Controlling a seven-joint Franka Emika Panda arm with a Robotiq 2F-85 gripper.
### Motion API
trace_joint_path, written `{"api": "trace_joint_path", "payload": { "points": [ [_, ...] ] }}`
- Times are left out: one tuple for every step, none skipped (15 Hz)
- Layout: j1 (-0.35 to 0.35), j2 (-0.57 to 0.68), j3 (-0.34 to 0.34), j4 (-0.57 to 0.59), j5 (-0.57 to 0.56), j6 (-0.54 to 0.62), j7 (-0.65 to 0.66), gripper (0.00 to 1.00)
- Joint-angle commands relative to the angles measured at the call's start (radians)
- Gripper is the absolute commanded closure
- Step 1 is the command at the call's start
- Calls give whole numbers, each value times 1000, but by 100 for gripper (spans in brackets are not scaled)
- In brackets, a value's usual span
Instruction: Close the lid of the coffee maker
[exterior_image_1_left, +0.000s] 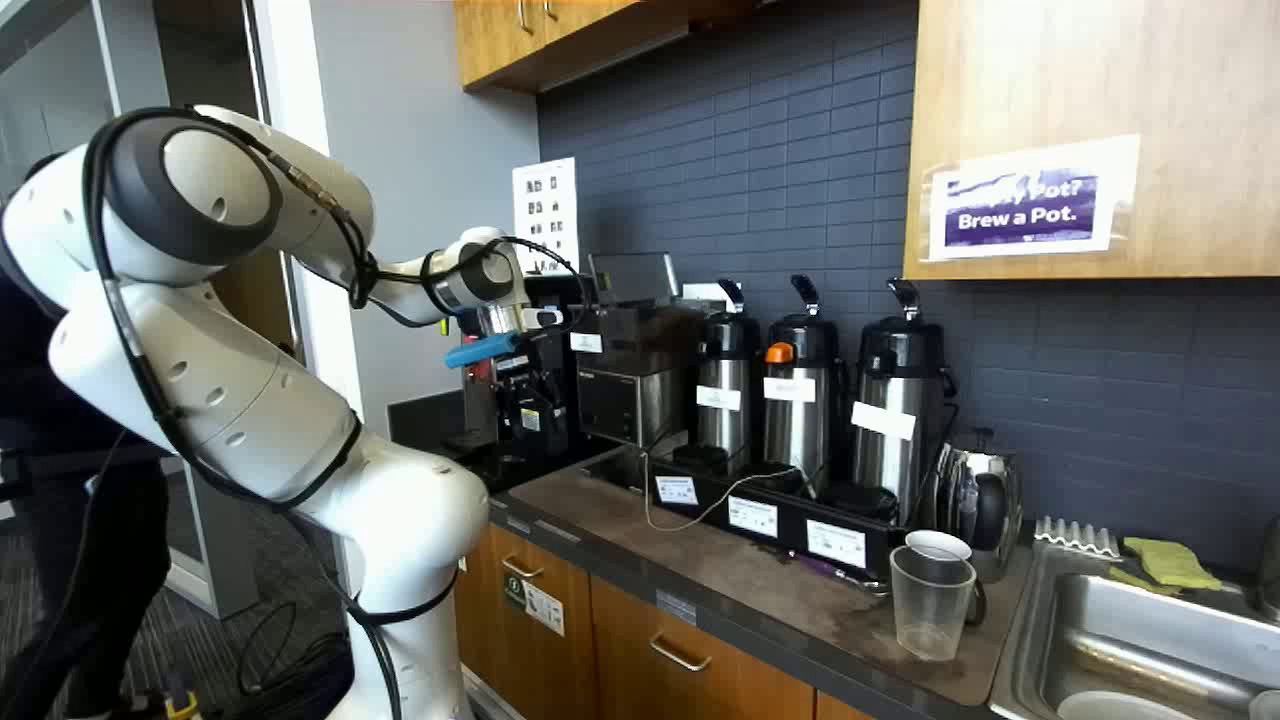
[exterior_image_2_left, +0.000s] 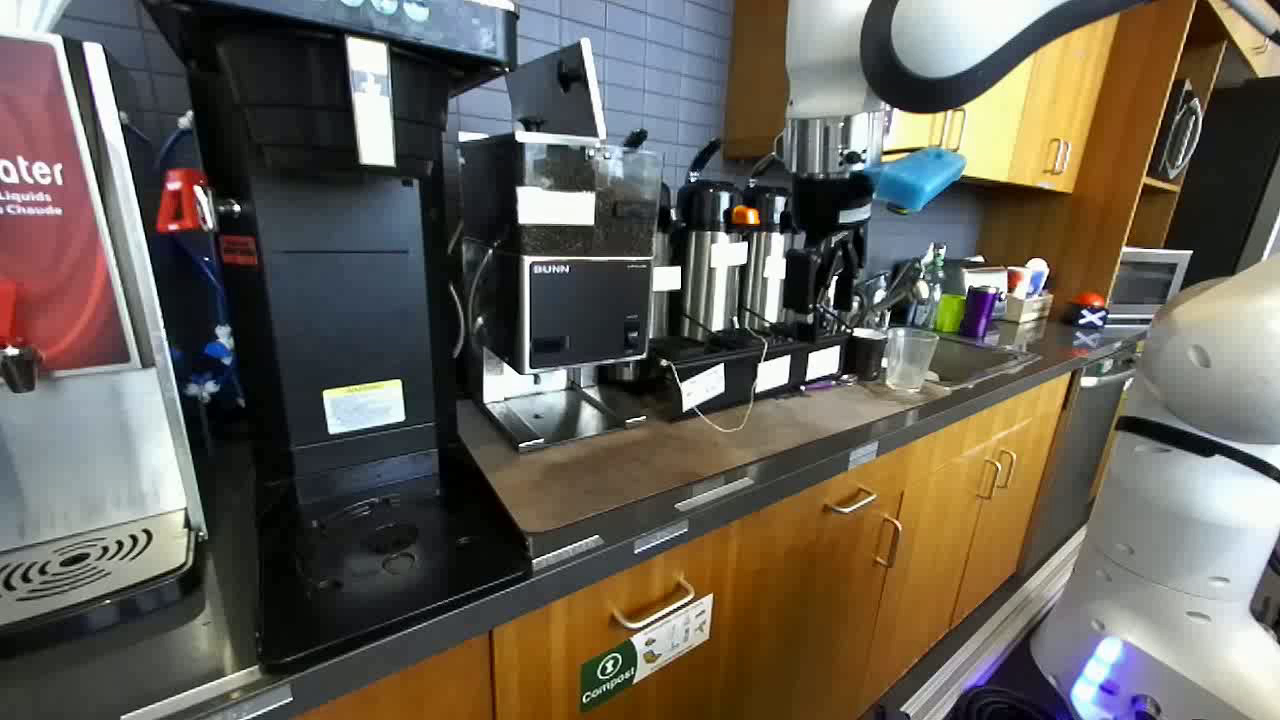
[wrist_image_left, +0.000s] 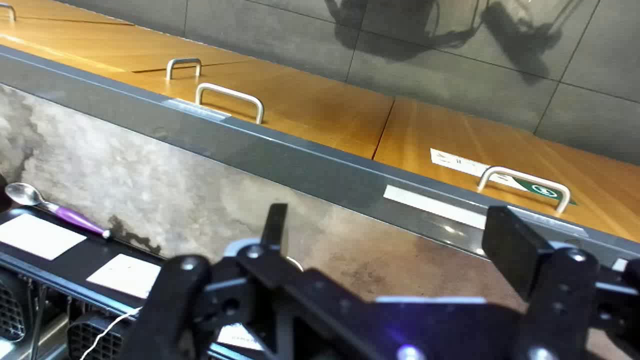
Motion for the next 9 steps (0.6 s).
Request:
{"api": "trace_joint_path", "payload": {
  "points": [
    [22, 6, -19, 2, -14, -2, 14, 0],
    [22, 6, -19, 2, -14, -2, 14, 0],
    [22, 6, -19, 2, -14, -2, 14, 0],
    [22, 9, -17, 3, -15, -2, 16, 0],
    [24, 14, -16, 8, -12, -2, 17, 0],
    [25, 17, -15, 11, -11, -3, 18, 0],
    [27, 21, -12, 16, -13, -1, 18, 0],
    [30, 28, -10, 26, -12, -3, 16, 0],
    [32, 32, -8, 33, -13, -4, 16, 0]
  ]
}}
